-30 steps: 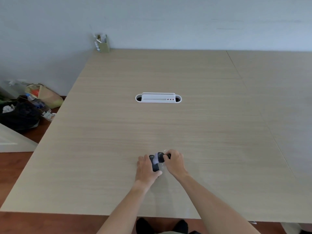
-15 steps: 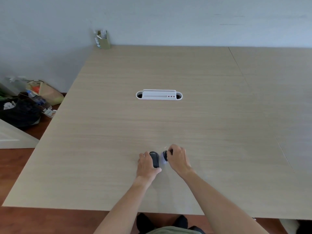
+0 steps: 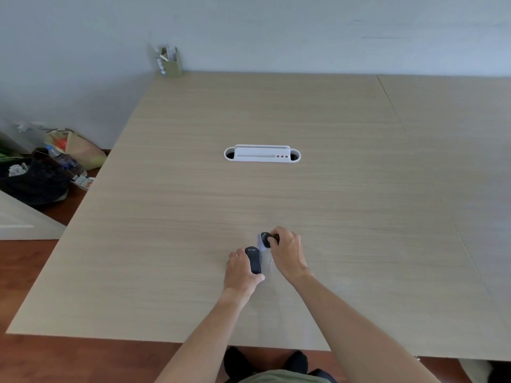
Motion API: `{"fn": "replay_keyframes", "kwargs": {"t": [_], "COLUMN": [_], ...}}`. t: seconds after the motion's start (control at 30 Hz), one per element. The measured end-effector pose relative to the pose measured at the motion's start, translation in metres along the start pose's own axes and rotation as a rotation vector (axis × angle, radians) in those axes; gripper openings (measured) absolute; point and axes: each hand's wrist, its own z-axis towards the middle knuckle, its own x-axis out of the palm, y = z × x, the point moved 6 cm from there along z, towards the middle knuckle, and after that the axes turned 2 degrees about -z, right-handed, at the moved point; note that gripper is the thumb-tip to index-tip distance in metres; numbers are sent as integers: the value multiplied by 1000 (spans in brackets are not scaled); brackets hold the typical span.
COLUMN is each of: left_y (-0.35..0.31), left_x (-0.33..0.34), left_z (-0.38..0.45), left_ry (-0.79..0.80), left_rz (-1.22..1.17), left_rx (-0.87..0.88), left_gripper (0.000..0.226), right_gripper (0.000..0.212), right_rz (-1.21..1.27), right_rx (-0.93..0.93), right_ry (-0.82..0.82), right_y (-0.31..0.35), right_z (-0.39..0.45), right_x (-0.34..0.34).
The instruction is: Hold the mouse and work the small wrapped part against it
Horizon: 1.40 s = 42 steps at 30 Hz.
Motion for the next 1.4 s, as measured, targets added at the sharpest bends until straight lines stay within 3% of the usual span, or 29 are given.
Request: {"fn": "replay_keyframes", "kwargs": {"t": [0.2, 0.37, 0.57, 0.7, 0.83, 1.03, 1.2, 1.4], "left_y": [1, 0, 0, -1, -2, -4, -3, -4], "left_x": [-3, -3, -4, -3, -5, -8, -7, -8], "left_z": [1, 0, 1, -2, -5, -7, -10, -12], "left_ry": [6, 17, 21, 22, 20, 45, 49, 55], "left_rz": [14, 37, 24, 18, -47, -38, -37, 17], "left_rx": [-17, -15, -6, 8, 6, 7, 25, 16], "left_gripper": [63, 61, 60, 59, 71, 83, 82, 95], "right_gripper": [17, 16, 17, 17, 13, 20, 18, 21], "right_rz": [-77, 44, -64, 63, 96, 31, 54, 66], "right_rx": [56, 65, 72, 34, 34, 5, 10, 18], "right_ry": [140, -5, 197, 33, 111, -15, 140, 17], "right_y": [-14, -15, -12, -1, -4, 0, 3, -4], "right_z": [-6, 1, -2, 2, -2, 3, 5, 6], "right_x": [11, 2, 12, 0, 13, 1, 13, 4]}}
